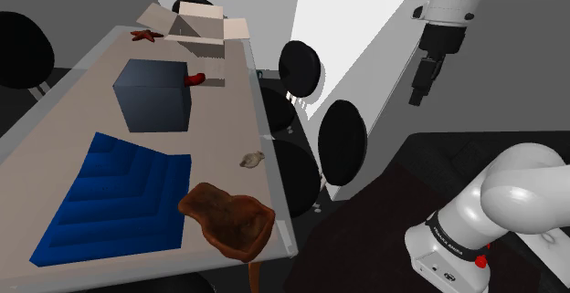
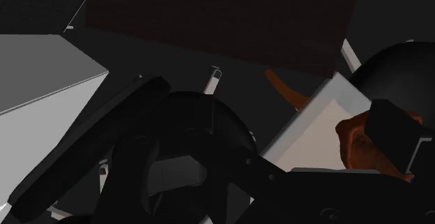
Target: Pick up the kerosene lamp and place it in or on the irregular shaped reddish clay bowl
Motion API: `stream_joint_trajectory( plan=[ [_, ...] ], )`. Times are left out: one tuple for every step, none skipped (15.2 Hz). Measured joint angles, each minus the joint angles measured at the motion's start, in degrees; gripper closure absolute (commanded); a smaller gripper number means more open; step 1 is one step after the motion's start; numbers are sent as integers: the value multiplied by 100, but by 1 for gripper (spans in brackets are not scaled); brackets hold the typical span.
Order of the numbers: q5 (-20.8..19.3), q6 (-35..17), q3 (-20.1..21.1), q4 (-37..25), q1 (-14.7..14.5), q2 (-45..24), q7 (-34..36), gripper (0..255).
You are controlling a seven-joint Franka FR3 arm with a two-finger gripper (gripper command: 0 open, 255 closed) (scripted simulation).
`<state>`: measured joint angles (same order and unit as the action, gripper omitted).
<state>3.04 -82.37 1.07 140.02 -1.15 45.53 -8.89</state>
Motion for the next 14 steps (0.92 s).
stream_joint_trajectory(
  plan=[
    [0, 0, 0, 0, 0, 0, 0, 0],
    [-8, -85, -14, 10, -13, -84, -53, 0],
    [-38, -218, -57, 29, -25, -210, -157, 0],
    [-30, -387, -60, 19, -60, -401, -231, 0],
    [-28, -575, -70, 52, -94, -569, -321, 0],
    [-35, -757, -93, 68, -122, -744, -427, 0],
    [-48, -956, -121, 50, -146, -973, -545, 0],
    [-45, -1140, -136, 54, -179, -1164, -646, 0],
    [-49, -1296, -156, 56, -207, -1327, -756, 0],
    [-41, -1459, -165, 41, -241, -1516, -856, 0],
    [-44, -1610, -187, -13, -266, -1730, -971, 0],
    [-34, -1786, -197, -74, -298, -1979, -1075, 0],
    [-28, -1953, -208, -94, -326, -2178, -1183, 0],
    [-7, -2093, -201, -156, -365, -2390, -1268, 0]
  ],
)
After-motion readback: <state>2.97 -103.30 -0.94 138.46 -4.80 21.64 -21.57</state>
